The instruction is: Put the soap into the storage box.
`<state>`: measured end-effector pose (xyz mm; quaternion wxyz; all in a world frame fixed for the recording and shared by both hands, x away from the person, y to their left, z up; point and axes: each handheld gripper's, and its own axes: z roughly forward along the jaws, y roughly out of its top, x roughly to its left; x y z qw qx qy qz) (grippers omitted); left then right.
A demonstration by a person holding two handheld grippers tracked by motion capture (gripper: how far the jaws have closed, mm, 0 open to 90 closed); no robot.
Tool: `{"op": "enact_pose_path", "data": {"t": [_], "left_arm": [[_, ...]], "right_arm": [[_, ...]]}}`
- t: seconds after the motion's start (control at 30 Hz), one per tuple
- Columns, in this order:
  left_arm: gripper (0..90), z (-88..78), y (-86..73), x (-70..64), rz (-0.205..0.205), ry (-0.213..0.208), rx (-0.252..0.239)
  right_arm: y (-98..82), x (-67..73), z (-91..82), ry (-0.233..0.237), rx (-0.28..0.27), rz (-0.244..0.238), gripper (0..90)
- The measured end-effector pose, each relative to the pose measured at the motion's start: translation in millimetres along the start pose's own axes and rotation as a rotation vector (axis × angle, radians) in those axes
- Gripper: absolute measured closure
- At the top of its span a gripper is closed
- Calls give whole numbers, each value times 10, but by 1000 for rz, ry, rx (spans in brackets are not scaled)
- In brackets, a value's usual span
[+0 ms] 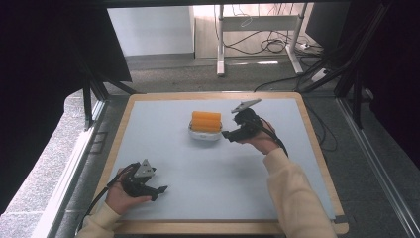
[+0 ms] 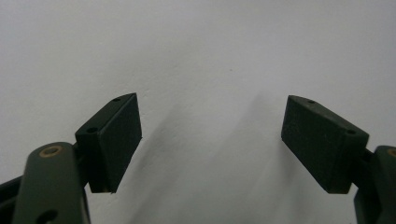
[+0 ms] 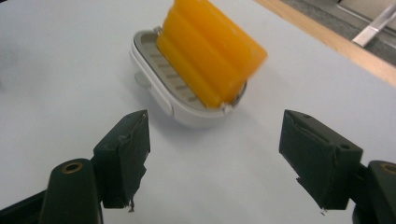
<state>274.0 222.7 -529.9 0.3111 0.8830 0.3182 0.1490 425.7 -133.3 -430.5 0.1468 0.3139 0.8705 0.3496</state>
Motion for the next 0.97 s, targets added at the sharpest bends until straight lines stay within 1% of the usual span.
{"op": "enact_pose_path", "data": {"t": [0.07,0.1,0.13,0.17,0.2,0.27,0.3,0.33,0.37,0.43,0.47,0.53,0.57,0.63,0.7,0.73,0.83,0.97], "left_arm": [[202,-1,-2,2,-1,2,0],[202,-2,-4,6,-2,1,-1],[202,-4,-7,9,-3,2,-1],[202,-6,-10,15,-5,4,-1],[202,-8,-13,19,-6,4,-1],[202,-14,-14,23,-9,5,-2],[202,-15,-16,23,-9,7,-6],[202,-15,-16,23,-9,7,-6],[202,-17,-16,23,-9,8,-6],[202,-12,-17,26,-14,11,-10],[202,-12,-17,26,-14,11,-10],[202,-8,-17,27,-16,12,-11],[203,-7,-16,27,-16,12,-11],[203,-10,-15,23,-13,12,-10],[203,-22,-15,26,-10,15,-13],[203,-22,-15,26,-10,15,-13],[204,-44,-4,40,-6,18,-20],[204,-51,5,50,-16,22,-24]], "right_arm": [[-126,5,-59,-8,8,15,243],[-277,12,-129,-4,7,27,241],[-277,12,-129,-4,7,27,241],[-352,22,-166,-1,7,37,241],[-445,31,-211,-4,4,35,239],[-568,57,-279,-1,5,43,237],[-722,89,-365,-2,-7,50,236],[-722,89,-365,-2,-7,50,236],[-772,99,-392,0,-12,53,236],[-956,132,-472,1,-31,64,236],[-956,132,-472,1,-31,64,236],[-1057,165,-500,2,-45,68,236],[-1102,191,-499,-2,-41,61,231],[-1111,201,-499,-8,-43,54,230],[-1108,225,-489,-5,-49,60,230],[-1104,236,-488,-18,-51,47,230],[-1092,261,-503,-22,-72,50,230],[-1099,258,-511,-23,-78,47,220]]}}
